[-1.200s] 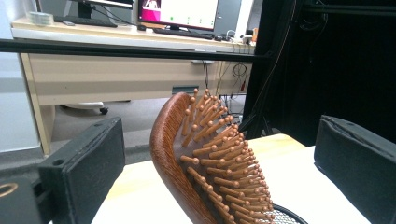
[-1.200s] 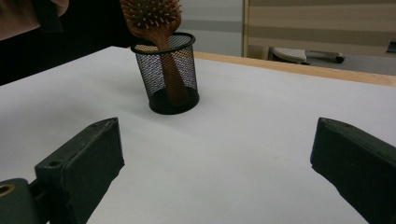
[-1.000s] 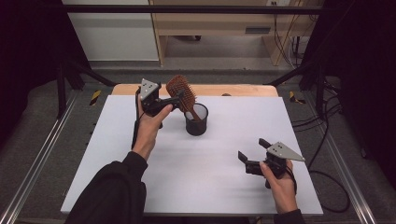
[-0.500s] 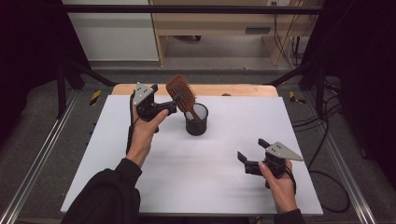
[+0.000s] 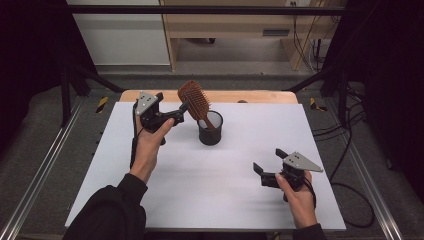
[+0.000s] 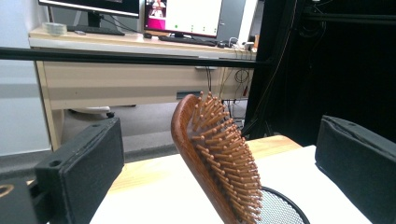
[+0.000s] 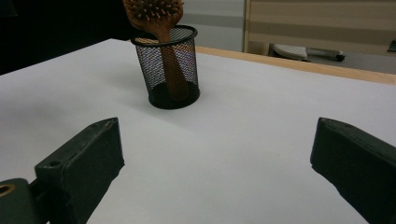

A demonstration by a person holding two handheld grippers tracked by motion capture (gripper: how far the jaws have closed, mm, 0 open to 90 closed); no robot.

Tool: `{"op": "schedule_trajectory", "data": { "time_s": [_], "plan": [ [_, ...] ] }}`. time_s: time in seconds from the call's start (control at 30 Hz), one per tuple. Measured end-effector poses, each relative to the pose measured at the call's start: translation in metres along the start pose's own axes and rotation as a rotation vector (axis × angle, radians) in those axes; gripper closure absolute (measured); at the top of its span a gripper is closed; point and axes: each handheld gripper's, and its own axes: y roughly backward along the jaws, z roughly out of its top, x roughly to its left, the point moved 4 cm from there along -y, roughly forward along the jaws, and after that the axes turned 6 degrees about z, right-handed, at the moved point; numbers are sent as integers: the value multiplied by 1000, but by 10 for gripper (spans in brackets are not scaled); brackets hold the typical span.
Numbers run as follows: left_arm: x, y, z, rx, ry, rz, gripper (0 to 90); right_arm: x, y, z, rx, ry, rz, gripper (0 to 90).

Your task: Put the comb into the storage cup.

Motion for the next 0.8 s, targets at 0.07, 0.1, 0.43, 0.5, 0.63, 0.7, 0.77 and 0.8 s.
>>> {"op": "schedule_trajectory", "data": {
  "time_s": [0.07,0.1,0.43,0.5,0.63,0.7,0.77,0.8],
  "plan": [
    [0,4,0,3,-2,0,17,1,0,0,1,1,-4,28],
    [0,6,0,1,-2,1,17,0,0,0,0,1,-5,28],
    [4,22,7,-6,-17,1,16,0,2,0,4,-2,-10,28],
    [5,24,8,-8,-21,1,16,-1,2,0,4,-1,-11,28],
    [11,33,13,-14,-20,10,16,-1,2,0,6,1,-12,28],
    [14,37,14,-16,-20,16,16,0,1,0,6,5,-13,27],
    [15,39,15,-18,-18,17,16,0,2,0,5,5,-16,28],
    [18,42,16,-19,-20,20,16,0,2,0,5,8,-18,27]
  ]
}}
